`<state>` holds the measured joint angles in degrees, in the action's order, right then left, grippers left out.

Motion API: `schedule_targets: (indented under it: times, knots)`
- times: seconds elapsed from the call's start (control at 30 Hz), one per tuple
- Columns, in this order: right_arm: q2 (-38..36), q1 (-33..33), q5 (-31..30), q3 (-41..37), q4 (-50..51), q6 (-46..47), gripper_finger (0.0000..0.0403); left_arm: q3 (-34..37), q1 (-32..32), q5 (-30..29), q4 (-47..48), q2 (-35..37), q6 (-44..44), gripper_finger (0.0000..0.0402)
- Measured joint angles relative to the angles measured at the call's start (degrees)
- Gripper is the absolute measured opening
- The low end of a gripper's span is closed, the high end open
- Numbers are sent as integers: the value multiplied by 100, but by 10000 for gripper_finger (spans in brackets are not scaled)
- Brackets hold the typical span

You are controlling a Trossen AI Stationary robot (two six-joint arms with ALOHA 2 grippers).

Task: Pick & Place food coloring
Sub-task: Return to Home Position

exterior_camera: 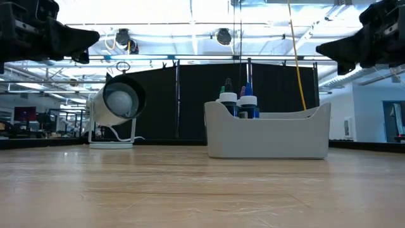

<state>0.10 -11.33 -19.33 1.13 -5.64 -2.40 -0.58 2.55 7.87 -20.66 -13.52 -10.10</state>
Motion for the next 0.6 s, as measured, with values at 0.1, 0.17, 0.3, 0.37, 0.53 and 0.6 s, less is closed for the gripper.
schedule_targets:
  times: [0.1, 0.17, 0.3, 0.37, 0.53, 0.6]
  knots:
    - [0, 0, 6, -2, 36, -8, 0, 0, 0, -22, 11, -2, 36, 1]
    - [2, -1, 9, -7, 57, -9, 0, -2, 0, -34, 148, -2, 38, 1]
    - [2, -2, 13, -13, 82, 64, 0, -2, 0, 73, 447, -2, 110, 1]
    - [2, -2, 13, -13, 82, 83, 0, -2, 0, 204, 535, -2, 180, 0]
    - [5, 0, -15, -17, 110, -287, 0, -2, -2, 16, 522, -2, 309, 1]
    - [7, -2, -15, -17, 105, -422, 0, -2, -2, -231, 547, -2, 392, 4]
